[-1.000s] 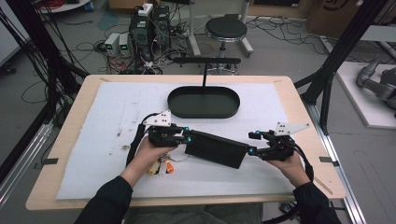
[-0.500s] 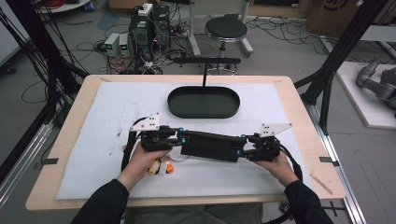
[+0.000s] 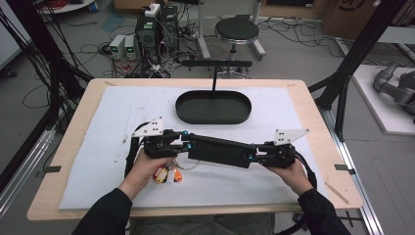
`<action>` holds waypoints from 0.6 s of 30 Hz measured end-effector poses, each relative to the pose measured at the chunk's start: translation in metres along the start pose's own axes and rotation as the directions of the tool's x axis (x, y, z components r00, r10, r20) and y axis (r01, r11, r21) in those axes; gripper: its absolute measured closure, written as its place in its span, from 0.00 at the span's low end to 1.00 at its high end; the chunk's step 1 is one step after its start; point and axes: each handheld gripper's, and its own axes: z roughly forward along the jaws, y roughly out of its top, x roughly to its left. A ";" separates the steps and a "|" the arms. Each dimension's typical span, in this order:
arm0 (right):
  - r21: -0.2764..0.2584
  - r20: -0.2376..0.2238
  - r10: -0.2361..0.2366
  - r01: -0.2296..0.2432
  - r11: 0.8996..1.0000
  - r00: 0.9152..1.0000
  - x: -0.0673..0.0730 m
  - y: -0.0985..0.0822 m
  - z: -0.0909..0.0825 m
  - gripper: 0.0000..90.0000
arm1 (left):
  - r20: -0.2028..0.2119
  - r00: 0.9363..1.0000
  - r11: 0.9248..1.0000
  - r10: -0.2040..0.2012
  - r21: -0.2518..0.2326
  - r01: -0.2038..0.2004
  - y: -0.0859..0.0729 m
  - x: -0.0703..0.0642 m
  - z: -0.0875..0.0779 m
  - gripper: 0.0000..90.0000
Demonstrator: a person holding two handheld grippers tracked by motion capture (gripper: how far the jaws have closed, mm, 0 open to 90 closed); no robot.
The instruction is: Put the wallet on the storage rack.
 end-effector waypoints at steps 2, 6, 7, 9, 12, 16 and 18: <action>0.004 0.008 -0.010 0.010 1.000 1.000 0.002 0.002 0.001 0.85 | -0.018 1.000 1.000 -0.010 0.012 0.010 0.000 0.001 -0.002 0.70; 0.007 0.018 -0.008 0.008 1.000 1.000 0.003 0.002 0.001 0.85 | -0.040 0.999 1.000 -0.010 0.028 0.011 0.001 0.001 -0.004 0.64; 0.006 0.021 -0.012 0.012 1.000 1.000 0.002 0.002 0.001 0.85 | -0.048 0.999 0.999 -0.005 0.032 0.007 0.001 0.002 -0.005 0.64; 0.001 0.030 -0.010 0.010 1.000 1.000 0.002 0.002 0.000 0.85 | -0.061 0.998 0.999 -0.011 0.031 0.012 0.001 0.002 -0.007 0.61; -0.004 0.039 -0.004 0.004 1.000 0.999 0.001 0.002 -0.001 0.85 | -0.085 0.996 0.999 -0.032 0.030 0.035 0.002 0.003 -0.010 0.55; -0.010 0.054 -0.004 0.005 1.000 0.999 0.000 0.003 -0.003 0.85 | -0.114 0.992 0.998 -0.051 0.039 0.056 0.004 0.005 -0.016 0.47; -0.015 0.065 -0.003 0.004 1.000 0.998 -0.001 0.004 -0.004 0.85 | -0.129 0.989 0.997 -0.067 0.039 0.072 0.005 0.005 -0.019 0.42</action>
